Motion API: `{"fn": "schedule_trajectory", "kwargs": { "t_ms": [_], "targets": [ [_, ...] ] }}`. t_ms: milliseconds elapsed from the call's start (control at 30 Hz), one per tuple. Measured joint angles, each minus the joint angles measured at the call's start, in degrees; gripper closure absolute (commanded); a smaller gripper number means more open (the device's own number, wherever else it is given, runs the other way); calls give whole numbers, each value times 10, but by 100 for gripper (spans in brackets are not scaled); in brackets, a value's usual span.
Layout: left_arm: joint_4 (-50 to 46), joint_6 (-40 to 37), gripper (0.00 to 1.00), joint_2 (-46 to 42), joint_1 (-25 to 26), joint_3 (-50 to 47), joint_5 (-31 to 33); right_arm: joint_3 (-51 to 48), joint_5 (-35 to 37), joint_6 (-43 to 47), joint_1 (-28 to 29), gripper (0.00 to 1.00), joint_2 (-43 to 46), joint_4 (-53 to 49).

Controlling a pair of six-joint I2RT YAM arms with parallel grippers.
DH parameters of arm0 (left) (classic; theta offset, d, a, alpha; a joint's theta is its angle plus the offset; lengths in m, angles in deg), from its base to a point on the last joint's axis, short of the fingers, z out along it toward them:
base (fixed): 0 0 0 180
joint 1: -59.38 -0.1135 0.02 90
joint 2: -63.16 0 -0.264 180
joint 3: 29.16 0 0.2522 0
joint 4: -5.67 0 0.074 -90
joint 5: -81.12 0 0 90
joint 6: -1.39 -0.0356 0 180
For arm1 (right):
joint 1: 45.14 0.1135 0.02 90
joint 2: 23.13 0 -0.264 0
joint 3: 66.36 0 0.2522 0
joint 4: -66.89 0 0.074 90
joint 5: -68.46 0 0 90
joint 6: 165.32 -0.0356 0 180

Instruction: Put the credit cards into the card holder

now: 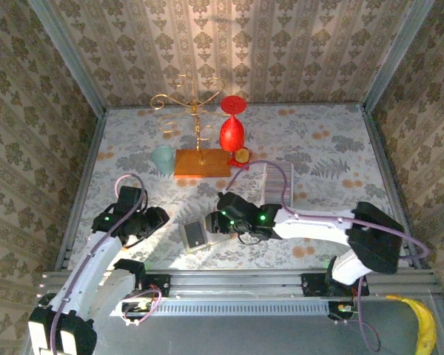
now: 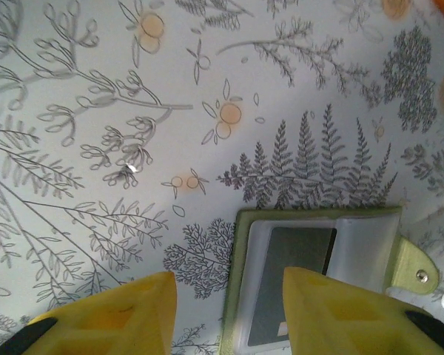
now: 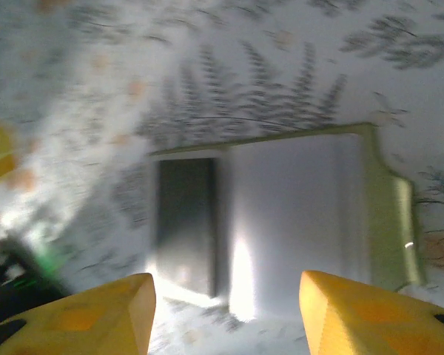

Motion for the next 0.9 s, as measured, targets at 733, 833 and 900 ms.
{"fn": "schedule_trajectory", "kwargs": {
  "t_ms": [733, 833, 900],
  "targets": [
    [111, 48, 74, 76, 130, -80, 7, 68, -23, -22, 11, 40, -116, -71],
    [126, 52, 77, 86, 136, -91, 8, 87, -34, -23, 15, 40, -131, -70],
    [136, 54, 79, 93, 136, -99, 9, 95, -41, -24, 18, 40, -138, -69]
  ]
}}
